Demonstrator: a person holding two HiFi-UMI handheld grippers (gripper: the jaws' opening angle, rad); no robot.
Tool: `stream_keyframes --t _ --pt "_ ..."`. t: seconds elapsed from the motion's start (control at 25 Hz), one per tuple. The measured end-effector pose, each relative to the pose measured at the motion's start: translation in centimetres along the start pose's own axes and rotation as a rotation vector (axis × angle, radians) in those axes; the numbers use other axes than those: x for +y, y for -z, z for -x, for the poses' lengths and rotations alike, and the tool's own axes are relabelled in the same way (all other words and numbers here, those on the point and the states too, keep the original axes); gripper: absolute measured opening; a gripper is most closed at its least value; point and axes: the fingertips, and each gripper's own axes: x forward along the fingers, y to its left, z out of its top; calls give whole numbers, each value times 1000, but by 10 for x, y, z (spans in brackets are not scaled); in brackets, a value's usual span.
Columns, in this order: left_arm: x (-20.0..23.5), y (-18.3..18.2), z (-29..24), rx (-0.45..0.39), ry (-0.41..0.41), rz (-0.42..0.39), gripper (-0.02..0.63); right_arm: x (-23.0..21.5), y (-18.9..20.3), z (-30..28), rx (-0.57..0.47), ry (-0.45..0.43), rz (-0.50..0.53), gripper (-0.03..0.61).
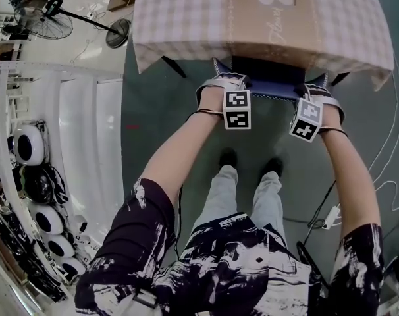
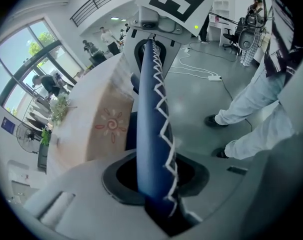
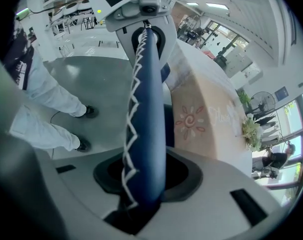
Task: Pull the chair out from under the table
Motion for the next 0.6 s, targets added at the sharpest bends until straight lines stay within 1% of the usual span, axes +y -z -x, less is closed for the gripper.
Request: stream_keyframes --t 0.6 --pt "-106 -7 19 5 12 13 104 107 -5 21 2 -19 8 120"
